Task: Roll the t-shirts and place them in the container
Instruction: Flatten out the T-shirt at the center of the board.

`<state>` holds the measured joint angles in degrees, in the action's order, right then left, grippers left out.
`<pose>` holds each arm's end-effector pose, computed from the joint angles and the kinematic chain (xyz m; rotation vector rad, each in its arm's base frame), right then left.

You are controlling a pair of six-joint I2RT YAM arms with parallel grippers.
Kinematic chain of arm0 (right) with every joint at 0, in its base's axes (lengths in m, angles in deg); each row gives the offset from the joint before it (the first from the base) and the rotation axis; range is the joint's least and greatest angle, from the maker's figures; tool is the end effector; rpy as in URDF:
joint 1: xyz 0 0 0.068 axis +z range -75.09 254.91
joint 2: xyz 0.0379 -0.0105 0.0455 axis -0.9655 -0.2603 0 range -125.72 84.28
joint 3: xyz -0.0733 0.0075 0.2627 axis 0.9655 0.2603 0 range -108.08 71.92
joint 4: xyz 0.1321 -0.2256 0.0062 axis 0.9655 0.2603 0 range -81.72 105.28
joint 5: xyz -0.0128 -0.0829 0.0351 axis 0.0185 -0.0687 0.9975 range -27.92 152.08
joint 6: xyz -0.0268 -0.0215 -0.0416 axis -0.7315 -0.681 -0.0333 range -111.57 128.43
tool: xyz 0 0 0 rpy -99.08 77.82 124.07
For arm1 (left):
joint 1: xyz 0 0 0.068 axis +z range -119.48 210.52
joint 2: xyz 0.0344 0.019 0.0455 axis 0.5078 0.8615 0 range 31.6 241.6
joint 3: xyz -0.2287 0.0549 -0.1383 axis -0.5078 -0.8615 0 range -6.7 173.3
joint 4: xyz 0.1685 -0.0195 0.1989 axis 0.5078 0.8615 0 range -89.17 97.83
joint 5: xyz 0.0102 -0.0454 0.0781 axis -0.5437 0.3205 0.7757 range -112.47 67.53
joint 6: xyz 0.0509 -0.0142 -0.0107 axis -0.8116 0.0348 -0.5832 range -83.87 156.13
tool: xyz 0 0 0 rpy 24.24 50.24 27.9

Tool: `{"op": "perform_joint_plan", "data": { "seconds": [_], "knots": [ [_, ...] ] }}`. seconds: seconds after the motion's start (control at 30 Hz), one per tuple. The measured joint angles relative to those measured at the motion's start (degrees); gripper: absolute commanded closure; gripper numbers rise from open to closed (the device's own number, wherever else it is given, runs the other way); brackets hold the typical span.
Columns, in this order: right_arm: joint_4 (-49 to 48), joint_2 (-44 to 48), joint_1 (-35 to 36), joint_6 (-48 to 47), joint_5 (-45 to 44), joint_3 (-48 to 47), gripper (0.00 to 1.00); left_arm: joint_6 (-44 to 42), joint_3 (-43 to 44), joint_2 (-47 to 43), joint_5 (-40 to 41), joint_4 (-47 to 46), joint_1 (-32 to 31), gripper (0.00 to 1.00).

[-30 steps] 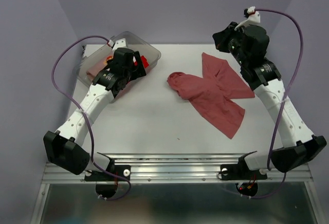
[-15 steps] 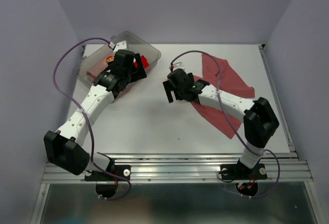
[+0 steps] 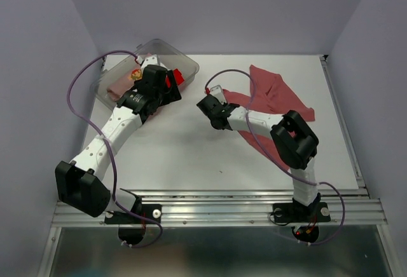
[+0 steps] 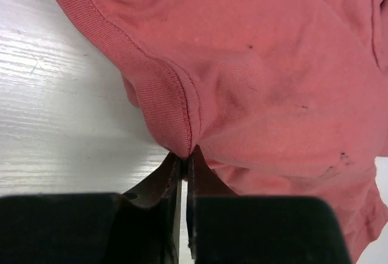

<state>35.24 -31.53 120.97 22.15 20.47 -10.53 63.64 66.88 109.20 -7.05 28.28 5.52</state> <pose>0.3102 0.2877 0.1791 -0.4196 2.2823 -0.4557 0.2797 -0.1201 0.3575 -0.2056 2.0993 -0.2661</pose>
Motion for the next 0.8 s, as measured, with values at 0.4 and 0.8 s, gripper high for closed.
{"op": "perform_joint_plan", "data": {
  "seconds": [0.4,0.8],
  "knots": [
    [-0.44,11.54,-0.28,0.98,11.06,-11.04,0.99,-0.02,0.00,-0.22,0.00,-0.22,0.11,0.10],
    [-5.55,30.42,-20.52,9.57,30.45,-12.50,0.99,-2.40,1.73,-0.33,-2.60,-0.66,5.86,0.10]
  ]
}}
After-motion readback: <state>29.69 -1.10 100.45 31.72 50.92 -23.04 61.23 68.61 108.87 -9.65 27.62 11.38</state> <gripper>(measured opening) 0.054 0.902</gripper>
